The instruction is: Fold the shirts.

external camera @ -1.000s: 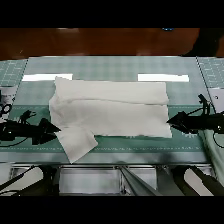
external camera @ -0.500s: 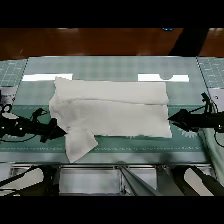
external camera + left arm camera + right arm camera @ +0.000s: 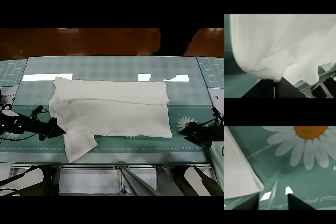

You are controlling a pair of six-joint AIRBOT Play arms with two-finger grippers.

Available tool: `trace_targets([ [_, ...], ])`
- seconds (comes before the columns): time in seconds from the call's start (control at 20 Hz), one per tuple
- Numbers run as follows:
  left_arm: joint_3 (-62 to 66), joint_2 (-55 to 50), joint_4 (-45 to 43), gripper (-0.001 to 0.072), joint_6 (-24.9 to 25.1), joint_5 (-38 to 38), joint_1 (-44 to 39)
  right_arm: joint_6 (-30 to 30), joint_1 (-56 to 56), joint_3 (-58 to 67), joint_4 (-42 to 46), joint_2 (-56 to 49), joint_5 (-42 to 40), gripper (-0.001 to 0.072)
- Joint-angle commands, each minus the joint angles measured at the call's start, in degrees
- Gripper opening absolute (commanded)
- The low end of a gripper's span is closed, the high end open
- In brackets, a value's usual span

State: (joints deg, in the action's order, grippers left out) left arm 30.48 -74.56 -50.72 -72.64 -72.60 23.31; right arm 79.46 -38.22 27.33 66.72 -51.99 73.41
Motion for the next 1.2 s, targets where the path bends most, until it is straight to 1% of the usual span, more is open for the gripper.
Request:
trace_targets([
  [0.0,0.2,0.1,1.7,0.0017,0.2,-1.2,0.0,1.1,-0.8,-1.2,1.6,0.0,0.7,0.0412],
  [0.1,0.2,0.1,3.2,0.0017,0.2,-0.5,0.0,0.6,-0.8,-1.2,0.5,-1.3,-0.4,0.0412],
  [0.2,0.2,0.1,3.4,0.0017,0.2,0.2,-0.1,-1.0,-0.8,-1.2,-3.0,-4.1,-0.1,0.0412],
  [0.3,0.2,0.1,3.4,0.0017,0.2,0.5,-0.1,-3.8,-0.8,-1.2,-7.3,-6.8,-0.1,0.0412],
  [0.5,0.2,0.1,3.4,0.0017,0.3,1.4,-0.1,-5.0,-0.5,-1.1,-9.8,-11.7,-1.1,0.0412],
  [0.7,0.2,0.1,3.4,0.0017,1.6,1.6,-0.2,-5.2,5.7,-1.1,-11.9,-15.6,-3.8,0.0412],
  [0.85,0.2,0.1,4.2,0.0017,1.6,1.7,-0.2,-6.3,10.2,-0.6,-17.6,-16.5,-9.0,0.0400],
  [0.9,0.2,0.1,4.4,0.0017,2.0,1.7,-0.2,-6.3,11.6,-0.2,-18.2,-16.7,-9.6,0.0296],
  [0.95,0.2,0.1,4.5,0.0017,2.9,1.7,-0.1,-7.0,12.8,0.3,-18.4,-16.8,-9.6,0.0077],
  [1.0,0.4,0.0,4.5,0.0017,3.0,1.7,0.1,-8.6,13.6,1.1,-18.3,-16.8,-9.2,0.0024],
  [1.15,3.4,0.1,4.7,0.0016,3.7,0.6,1.1,-9.0,13.7,3.7,-16.6,-16.8,-6.3,0.0024],
])
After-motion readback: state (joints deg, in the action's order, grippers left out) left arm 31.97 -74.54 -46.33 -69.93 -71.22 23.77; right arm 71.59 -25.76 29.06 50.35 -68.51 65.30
